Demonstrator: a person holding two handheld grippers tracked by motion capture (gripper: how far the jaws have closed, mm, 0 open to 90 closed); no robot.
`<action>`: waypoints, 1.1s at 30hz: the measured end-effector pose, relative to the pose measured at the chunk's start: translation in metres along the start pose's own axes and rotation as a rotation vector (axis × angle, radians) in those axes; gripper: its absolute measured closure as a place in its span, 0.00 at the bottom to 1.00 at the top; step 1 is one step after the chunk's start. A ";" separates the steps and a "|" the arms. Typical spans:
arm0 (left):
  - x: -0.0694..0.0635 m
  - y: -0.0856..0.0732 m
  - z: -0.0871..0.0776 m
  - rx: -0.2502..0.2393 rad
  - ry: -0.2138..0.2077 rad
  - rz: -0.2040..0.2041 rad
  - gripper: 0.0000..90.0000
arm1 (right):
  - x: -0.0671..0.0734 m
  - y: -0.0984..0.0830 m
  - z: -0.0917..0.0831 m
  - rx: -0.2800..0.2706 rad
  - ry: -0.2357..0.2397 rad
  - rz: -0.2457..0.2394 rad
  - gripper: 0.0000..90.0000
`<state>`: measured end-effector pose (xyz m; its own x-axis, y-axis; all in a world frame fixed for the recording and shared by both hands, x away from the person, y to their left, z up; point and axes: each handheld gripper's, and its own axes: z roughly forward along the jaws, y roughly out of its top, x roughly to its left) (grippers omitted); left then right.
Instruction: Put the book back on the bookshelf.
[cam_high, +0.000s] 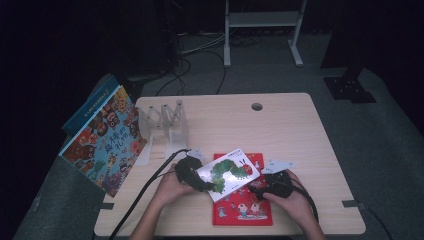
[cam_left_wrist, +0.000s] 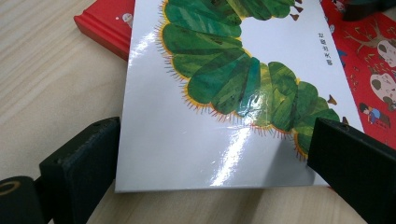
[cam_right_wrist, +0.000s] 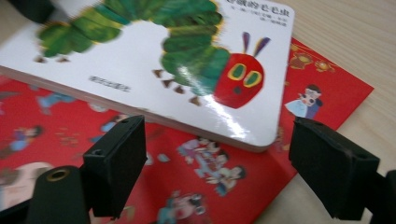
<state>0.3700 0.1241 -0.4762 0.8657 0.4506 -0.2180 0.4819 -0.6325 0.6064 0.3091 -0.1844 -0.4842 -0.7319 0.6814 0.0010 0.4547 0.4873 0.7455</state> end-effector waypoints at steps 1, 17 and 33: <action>0.000 0.000 0.000 0.001 0.005 0.000 0.03 | 0.003 -0.001 -0.002 -0.009 0.009 0.007 0.21; -0.013 -0.001 0.002 0.025 0.006 -0.020 0.02 | 0.055 -0.002 0.008 0.002 -0.002 -0.028 0.17; -0.008 -0.003 0.005 0.009 -0.033 -0.051 0.01 | 0.065 0.000 0.018 -0.014 -0.059 0.048 0.08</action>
<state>0.3621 0.1191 -0.4804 0.8439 0.4617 -0.2733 0.5266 -0.6152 0.5866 0.2702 -0.1303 -0.4964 -0.6782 0.7349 -0.0016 0.4813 0.4458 0.7547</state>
